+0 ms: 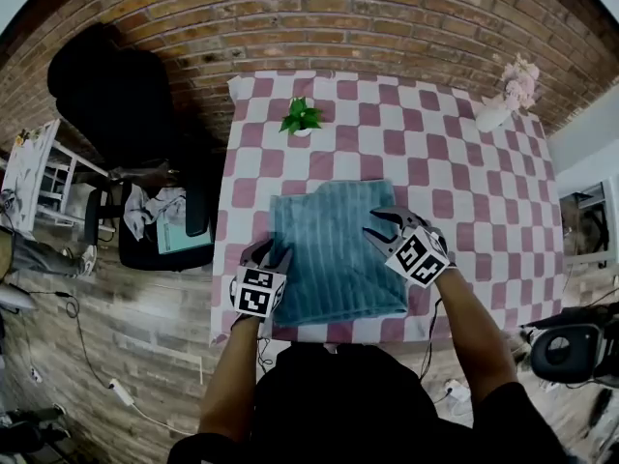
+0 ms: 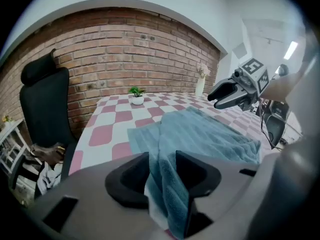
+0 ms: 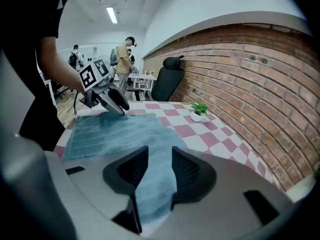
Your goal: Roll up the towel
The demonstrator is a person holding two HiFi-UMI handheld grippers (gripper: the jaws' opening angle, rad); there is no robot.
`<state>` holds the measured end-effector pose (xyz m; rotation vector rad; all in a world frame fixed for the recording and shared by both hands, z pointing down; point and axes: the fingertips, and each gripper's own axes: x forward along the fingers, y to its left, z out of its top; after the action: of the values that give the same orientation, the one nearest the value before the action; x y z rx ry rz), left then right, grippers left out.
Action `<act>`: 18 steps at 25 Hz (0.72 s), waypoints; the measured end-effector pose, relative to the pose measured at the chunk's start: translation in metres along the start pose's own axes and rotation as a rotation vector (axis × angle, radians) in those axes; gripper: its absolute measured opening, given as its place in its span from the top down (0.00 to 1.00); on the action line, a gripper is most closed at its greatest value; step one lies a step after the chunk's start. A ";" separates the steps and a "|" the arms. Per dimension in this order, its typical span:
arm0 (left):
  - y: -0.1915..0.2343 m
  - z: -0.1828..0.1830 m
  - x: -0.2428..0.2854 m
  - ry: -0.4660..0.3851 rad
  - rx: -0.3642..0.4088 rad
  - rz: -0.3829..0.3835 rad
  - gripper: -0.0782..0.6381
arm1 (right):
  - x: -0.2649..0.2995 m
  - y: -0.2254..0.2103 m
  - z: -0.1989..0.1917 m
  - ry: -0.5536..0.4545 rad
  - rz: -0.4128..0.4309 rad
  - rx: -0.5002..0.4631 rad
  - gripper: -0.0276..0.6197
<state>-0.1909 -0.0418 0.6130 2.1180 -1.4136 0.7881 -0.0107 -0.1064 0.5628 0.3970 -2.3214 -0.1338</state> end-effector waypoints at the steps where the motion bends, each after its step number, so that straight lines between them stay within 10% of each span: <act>1: -0.002 0.000 0.004 0.010 -0.003 -0.021 0.66 | 0.007 -0.001 0.003 0.017 0.008 -0.015 0.74; 10: -0.024 0.014 0.017 0.053 0.216 -0.041 0.87 | 0.045 0.005 0.018 0.071 0.070 -0.064 0.74; 18: -0.086 0.041 0.006 -0.019 0.897 0.050 0.87 | 0.045 -0.002 0.029 0.045 0.070 -0.032 0.74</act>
<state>-0.1006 -0.0418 0.5815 2.7115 -1.2401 1.6547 -0.0603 -0.1238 0.5726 0.2992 -2.2832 -0.1262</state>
